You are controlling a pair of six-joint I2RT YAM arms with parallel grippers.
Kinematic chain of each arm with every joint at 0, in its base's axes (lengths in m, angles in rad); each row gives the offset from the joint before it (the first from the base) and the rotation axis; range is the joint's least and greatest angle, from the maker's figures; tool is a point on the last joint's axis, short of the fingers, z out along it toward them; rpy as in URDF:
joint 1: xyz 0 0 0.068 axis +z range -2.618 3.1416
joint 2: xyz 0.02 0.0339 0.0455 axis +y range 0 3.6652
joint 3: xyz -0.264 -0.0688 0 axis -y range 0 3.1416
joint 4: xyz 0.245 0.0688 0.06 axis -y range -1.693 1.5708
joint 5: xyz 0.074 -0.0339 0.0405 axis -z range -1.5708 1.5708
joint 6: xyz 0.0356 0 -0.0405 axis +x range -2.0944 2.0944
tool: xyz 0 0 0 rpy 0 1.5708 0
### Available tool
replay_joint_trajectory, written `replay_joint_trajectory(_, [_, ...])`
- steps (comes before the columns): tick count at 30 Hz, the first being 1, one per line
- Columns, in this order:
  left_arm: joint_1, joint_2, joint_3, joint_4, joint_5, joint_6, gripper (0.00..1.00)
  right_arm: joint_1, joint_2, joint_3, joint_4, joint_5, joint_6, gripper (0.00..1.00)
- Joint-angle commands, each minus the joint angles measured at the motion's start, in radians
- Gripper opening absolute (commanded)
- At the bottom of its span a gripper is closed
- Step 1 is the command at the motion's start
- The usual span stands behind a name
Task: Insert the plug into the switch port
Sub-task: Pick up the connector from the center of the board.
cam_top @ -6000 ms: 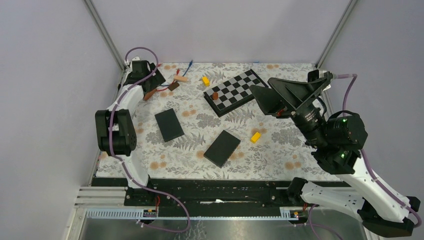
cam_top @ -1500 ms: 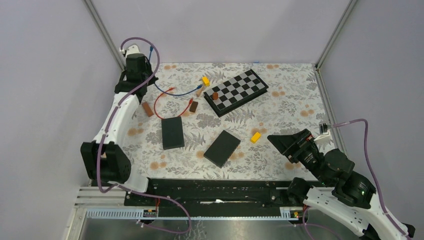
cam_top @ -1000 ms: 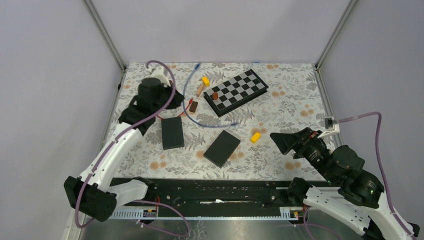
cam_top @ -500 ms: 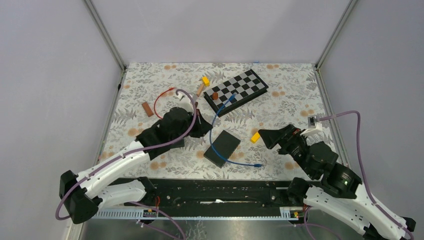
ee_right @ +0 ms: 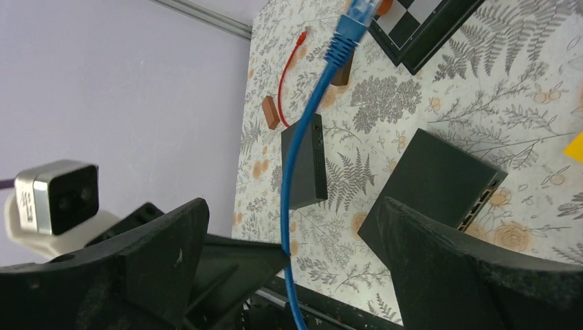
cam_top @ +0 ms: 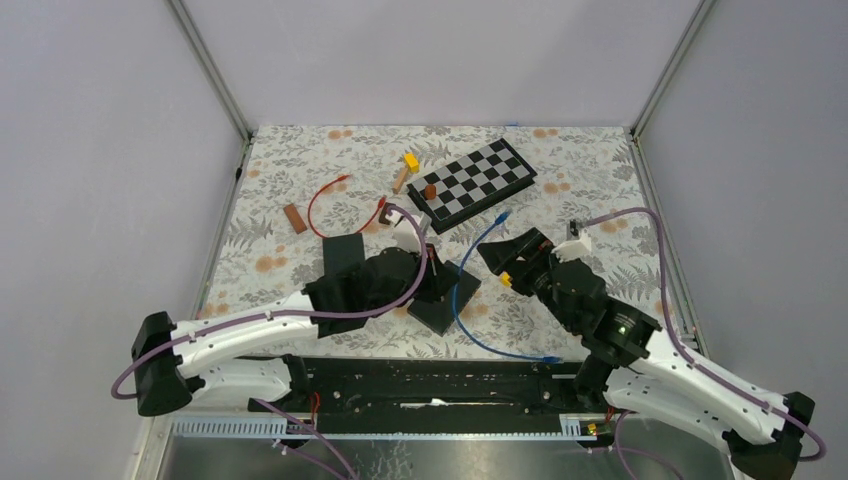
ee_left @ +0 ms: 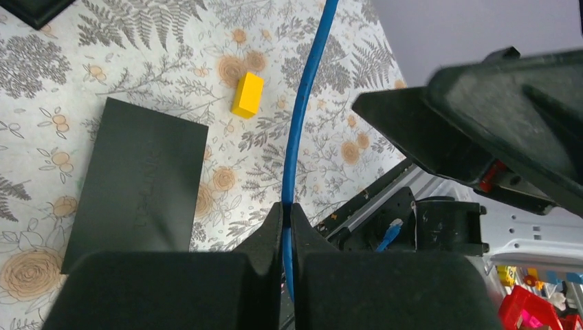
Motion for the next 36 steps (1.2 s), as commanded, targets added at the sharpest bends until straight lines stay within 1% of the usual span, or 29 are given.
replay_joint_trajectory(1, [-0.042, 0.017, 0.045, 0.063, -0.061, -0.021, 0.00, 0.006, 0.049, 0.023, 0.094, 0.023, 0.117, 1.00])
replay_joint_trajectory(3, [-0.064, 0.023, 0.052, 0.063, -0.075, -0.027, 0.00, 0.005, 0.062, 0.019, 0.094, 0.039, 0.138, 0.98])
replay_joint_trajectory(5, [-0.085, 0.027, 0.059, 0.063, -0.094, -0.031, 0.00, 0.005, 0.082, 0.019, 0.094, 0.052, 0.143, 0.93])
replay_joint_trajectory(8, [-0.106, 0.031, 0.067, 0.064, -0.113, -0.033, 0.00, 0.005, 0.117, 0.020, 0.104, 0.048, 0.139, 0.79])
replay_joint_trajectory(12, [-0.126, 0.033, 0.074, 0.064, -0.128, -0.033, 0.00, 0.006, 0.151, 0.015, 0.134, 0.037, 0.129, 0.66])
replay_joint_trajectory(14, [-0.138, 0.031, 0.076, 0.063, -0.140, -0.030, 0.00, 0.005, 0.158, 0.008, 0.151, 0.030, 0.132, 0.54])
replay_joint_trajectory(16, [-0.151, 0.025, 0.073, 0.063, -0.159, -0.026, 0.00, 0.005, 0.142, -0.019, 0.227, 0.022, 0.129, 0.40])
replay_joint_trajectory(17, [-0.159, 0.022, 0.070, 0.062, -0.170, -0.027, 0.00, 0.005, 0.130, -0.033, 0.264, 0.015, 0.119, 0.30])
replay_joint_trajectory(19, [-0.164, 0.015, 0.061, 0.063, -0.178, -0.033, 0.00, 0.005, 0.111, -0.042, 0.320, 0.006, 0.082, 0.06])
replay_joint_trajectory(20, [-0.166, 0.012, 0.059, 0.063, -0.178, -0.035, 0.00, 0.006, 0.106, -0.032, 0.328, -0.002, 0.056, 0.00])
replay_joint_trajectory(21, [-0.167, 0.007, 0.059, 0.062, -0.178, -0.034, 0.00, 0.005, 0.107, -0.017, 0.332, -0.015, 0.024, 0.00])
replay_joint_trajectory(22, [-0.170, 0.000, 0.061, 0.060, -0.179, -0.033, 0.06, 0.005, 0.110, 0.003, 0.332, -0.031, -0.017, 0.00])
replay_joint_trajectory(26, [-0.173, -0.084, 0.061, 0.016, -0.204, -0.041, 0.40, 0.005, 0.105, 0.068, 0.338, -0.094, -0.110, 0.00])
replay_joint_trajectory(28, [-0.175, -0.148, 0.061, -0.040, -0.247, -0.043, 0.46, 0.005, 0.092, 0.083, 0.359, -0.132, -0.166, 0.00])
replay_joint_trajectory(30, [-0.176, -0.212, 0.065, -0.137, -0.320, -0.053, 0.50, 0.005, 0.076, 0.082, 0.404, -0.190, -0.249, 0.00])
replay_joint_trajectory(33, [-0.177, -0.322, 0.061, -0.262, -0.418, -0.064, 0.58, 0.005, 0.034, 0.023, 0.555, -0.313, -0.430, 0.00])
replay_joint_trajectory(35, [-0.177, -0.377, 0.059, -0.321, -0.454, -0.069, 0.71, 0.006, 0.003, -0.025, 0.619, -0.383, -0.536, 0.00])
replay_joint_trajectory(36, [-0.176, -0.398, 0.061, -0.344, -0.468, -0.070, 0.73, 0.006, -0.009, -0.031, 0.624, -0.417, -0.585, 0.00])
